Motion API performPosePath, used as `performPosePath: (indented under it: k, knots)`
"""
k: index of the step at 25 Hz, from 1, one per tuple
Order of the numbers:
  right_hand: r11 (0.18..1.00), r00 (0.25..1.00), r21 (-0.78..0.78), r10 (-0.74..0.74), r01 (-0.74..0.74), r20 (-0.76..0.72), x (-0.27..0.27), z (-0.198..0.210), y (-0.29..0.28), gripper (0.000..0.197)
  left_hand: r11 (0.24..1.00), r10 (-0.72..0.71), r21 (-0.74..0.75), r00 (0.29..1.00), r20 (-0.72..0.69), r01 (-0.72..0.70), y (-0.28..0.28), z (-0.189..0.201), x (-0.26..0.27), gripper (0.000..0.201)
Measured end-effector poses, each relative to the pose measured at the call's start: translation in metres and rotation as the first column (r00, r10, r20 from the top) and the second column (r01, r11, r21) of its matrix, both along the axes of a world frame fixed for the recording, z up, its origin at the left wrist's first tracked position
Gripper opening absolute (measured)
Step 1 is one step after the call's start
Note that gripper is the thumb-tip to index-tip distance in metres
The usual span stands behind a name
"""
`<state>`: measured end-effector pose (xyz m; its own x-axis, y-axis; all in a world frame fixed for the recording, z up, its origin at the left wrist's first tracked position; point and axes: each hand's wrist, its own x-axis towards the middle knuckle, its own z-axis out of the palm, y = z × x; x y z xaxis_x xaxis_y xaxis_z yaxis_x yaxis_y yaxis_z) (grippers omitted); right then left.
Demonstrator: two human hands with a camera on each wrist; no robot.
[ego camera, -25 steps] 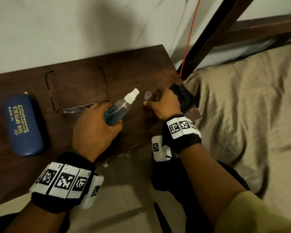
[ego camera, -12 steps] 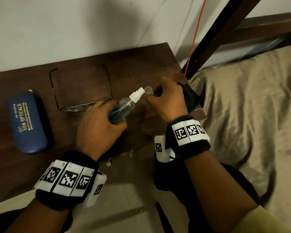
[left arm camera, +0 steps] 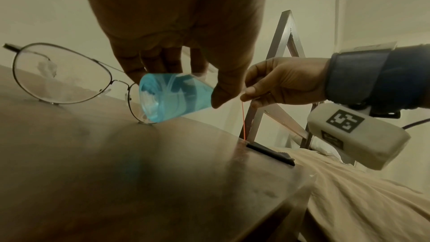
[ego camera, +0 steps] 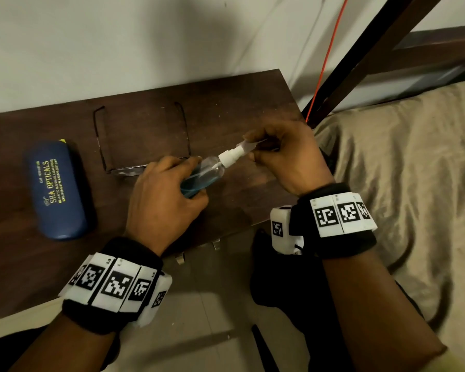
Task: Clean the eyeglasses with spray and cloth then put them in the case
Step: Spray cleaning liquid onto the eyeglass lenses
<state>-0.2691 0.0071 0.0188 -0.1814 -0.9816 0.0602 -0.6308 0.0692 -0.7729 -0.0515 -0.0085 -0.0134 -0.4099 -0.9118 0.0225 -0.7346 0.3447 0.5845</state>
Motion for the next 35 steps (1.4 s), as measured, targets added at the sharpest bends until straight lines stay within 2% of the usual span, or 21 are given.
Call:
performPosePath:
  k: [2, 8, 12, 14, 16, 18, 20, 23, 25, 27, 28, 30, 35]
  knots:
    - [0.999, 0.993, 0.028, 0.022, -0.026, 0.117, 0.000, 0.003, 0.001, 0.024, 1.000, -0.011, -0.021, 1.000, 0.010, 0.012, 0.000, -0.001, 0.000, 0.057]
    - [0.999, 0.975, 0.001, 0.034, -0.035, 0.221, 0.004, 0.009, 0.003, 0.025, 0.994, -0.016, -0.107, 1.000, -0.004, 0.015, 0.001, 0.001, 0.003, 0.056]
    - [0.997, 0.982, 0.037, 0.057, -0.065, 0.179, 0.001, 0.009, 0.002, 0.023, 0.983, -0.030, -0.182, 0.999, -0.016, 0.027, 0.003, 0.002, 0.005, 0.053]
    - [0.994, 0.980, 0.074, 0.060, -0.076, 0.192, 0.003, 0.010, 0.002, 0.015, 0.979, -0.029, -0.201, 0.999, -0.019, 0.025, 0.004, 0.003, 0.004, 0.052]
    - [0.991, 0.986, 0.085, 0.096, -0.108, 0.138, 0.004, 0.012, 0.004, 0.006, 0.976, -0.023, -0.217, 1.000, -0.015, 0.019, 0.006, 0.003, 0.003, 0.053]
    - [0.987, 0.992, 0.099, 0.125, -0.127, 0.023, 0.006, 0.015, 0.006, 0.021, 0.969, -0.026, -0.246, 1.000, 0.003, 0.026, 0.008, 0.002, 0.001, 0.053]
    - [0.987, 0.994, 0.122, 0.111, -0.108, -0.021, 0.007, 0.016, 0.006, 0.037, 0.966, -0.028, -0.257, 0.999, 0.020, 0.032, 0.010, 0.001, -0.001, 0.053]
    - [0.999, 0.999, 0.034, 0.036, -0.036, 0.007, 0.012, 0.015, 0.007, 0.046, 0.980, 0.005, -0.198, 1.000, 0.001, -0.005, 0.010, 0.004, -0.005, 0.053]
    - [0.999, 0.999, -0.031, 0.017, -0.016, 0.045, 0.019, 0.014, 0.009, 0.040, 0.991, 0.057, -0.119, 0.996, -0.067, -0.065, 0.008, 0.008, -0.011, 0.053]
    - [0.998, 0.993, 0.018, 0.055, -0.057, 0.105, 0.027, 0.009, 0.011, 0.020, 0.993, 0.104, -0.044, 0.977, -0.184, -0.114, 0.006, 0.012, -0.021, 0.051]
    - [0.996, 0.988, 0.055, 0.068, -0.076, 0.137, 0.030, 0.006, 0.011, 0.020, 0.993, 0.112, -0.011, 0.962, -0.249, -0.119, 0.005, 0.012, -0.027, 0.049]
    - [0.994, 0.981, 0.084, 0.048, -0.064, 0.186, 0.030, -0.003, 0.009, 0.034, 0.993, 0.113, 0.015, 0.943, -0.314, -0.114, 0.004, 0.010, -0.038, 0.047]
    - [0.991, 0.986, 0.017, -0.133, 0.132, 0.096, 0.021, -0.014, -0.001, 0.036, 0.994, 0.109, 0.049, 0.943, -0.315, -0.099, -0.009, 0.001, -0.067, 0.044]
